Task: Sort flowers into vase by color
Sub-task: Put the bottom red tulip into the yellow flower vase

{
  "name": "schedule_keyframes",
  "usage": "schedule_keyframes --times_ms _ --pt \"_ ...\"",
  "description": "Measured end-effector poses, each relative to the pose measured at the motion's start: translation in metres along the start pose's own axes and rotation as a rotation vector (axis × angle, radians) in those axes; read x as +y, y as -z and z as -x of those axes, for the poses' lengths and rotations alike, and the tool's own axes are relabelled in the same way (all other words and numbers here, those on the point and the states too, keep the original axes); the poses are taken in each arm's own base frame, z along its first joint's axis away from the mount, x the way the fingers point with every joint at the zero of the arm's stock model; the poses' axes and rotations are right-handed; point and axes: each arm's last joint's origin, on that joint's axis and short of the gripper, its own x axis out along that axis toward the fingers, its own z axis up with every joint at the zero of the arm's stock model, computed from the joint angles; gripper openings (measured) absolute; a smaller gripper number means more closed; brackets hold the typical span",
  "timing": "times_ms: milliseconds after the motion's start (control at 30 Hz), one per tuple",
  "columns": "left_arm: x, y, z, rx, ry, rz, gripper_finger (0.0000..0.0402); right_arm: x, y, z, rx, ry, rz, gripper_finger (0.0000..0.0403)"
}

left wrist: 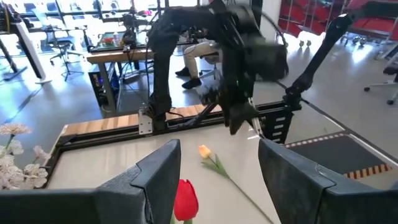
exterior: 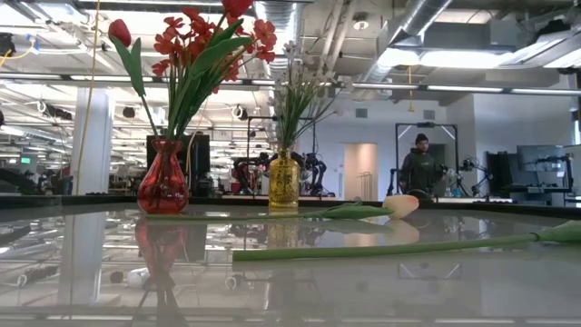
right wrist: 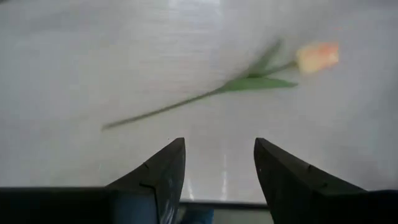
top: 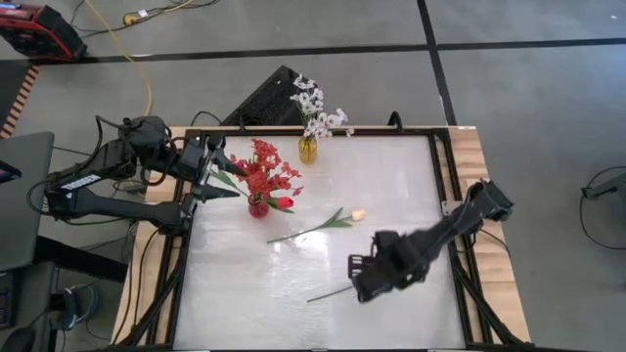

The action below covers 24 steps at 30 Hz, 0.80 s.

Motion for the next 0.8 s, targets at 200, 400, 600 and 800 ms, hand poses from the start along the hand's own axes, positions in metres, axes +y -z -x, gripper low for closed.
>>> schedule_keyframes --times_ms 200,400,600,800 --pt "0.0 -0.003 0.0 -0.028 -0.002 0.022 0.0206 -0.006 0.016 -0.064 0.005 -0.023 -0.156 0.0217" --pt "0.001 -0.006 0.0 -0.062 -0.002 0.079 0.0206 -0.003 0.006 -0.114 0.009 -0.105 -0.208 0.0217" --pt "0.001 -0.006 0.0 -0.061 -0.001 0.123 0.0206 -0.011 0.003 -0.133 0.029 -0.08 -0.212 0.0217" --pt "0.001 -0.006 0.0 -0.059 -0.003 0.122 0.0206 -0.016 0.007 -0.134 -0.015 -0.087 0.085 0.0217"
